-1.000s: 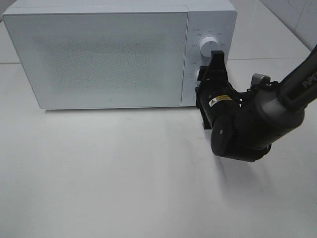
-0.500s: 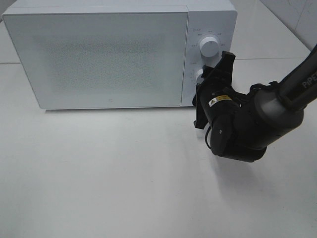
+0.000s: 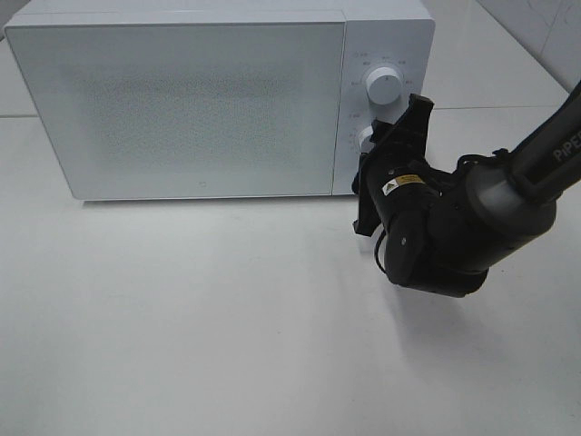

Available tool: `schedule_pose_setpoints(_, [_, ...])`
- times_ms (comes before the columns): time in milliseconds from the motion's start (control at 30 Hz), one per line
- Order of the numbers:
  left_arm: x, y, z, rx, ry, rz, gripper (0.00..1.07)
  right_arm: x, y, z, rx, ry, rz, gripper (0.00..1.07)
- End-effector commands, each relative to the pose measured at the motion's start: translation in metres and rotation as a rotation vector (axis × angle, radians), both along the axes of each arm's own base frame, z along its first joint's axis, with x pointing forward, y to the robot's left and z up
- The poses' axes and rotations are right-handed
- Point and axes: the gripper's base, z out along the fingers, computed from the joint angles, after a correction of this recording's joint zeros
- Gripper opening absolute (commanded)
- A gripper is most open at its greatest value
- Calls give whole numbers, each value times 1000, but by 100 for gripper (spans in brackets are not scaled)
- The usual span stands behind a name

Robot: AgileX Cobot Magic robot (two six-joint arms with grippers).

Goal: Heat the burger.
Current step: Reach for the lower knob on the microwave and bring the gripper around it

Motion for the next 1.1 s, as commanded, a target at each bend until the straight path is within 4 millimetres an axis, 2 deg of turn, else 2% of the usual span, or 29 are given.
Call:
schedule_pose_setpoints(33, [-3, 0, 0, 1, -36, 3, 93, 8, 7, 29, 0, -239, 28, 3])
schedule_pose_setpoints(333, [-3, 0, 0, 1, -36, 3, 93, 8, 7, 28, -19, -234, 22, 6])
schedule_pose_setpoints(700, [-3, 0, 0, 1, -36, 3, 93, 8, 2, 27, -80, -222, -19, 20])
schedule_pose_setpoints(767, [-3, 0, 0, 1, -36, 3, 93, 8, 1, 27, -85, -222, -32, 34])
schedule_pose_setpoints(867, [-3, 0, 0, 1, -36, 3, 93, 8, 1, 27, -84, -222, -35, 38])
schedule_pose_setpoints(933, [-3, 0, 0, 1, -36, 3, 93, 8, -1, 27, -104, -215, -50, 48])
schedule_pose_setpoints(1067, [-3, 0, 0, 1, -36, 3, 93, 8, -2, 26, -133, -207, -61, 53])
schedule_pose_setpoints(1100, [-3, 0, 0, 1, -36, 3, 93, 8, -2, 26, -164, -205, -60, 59])
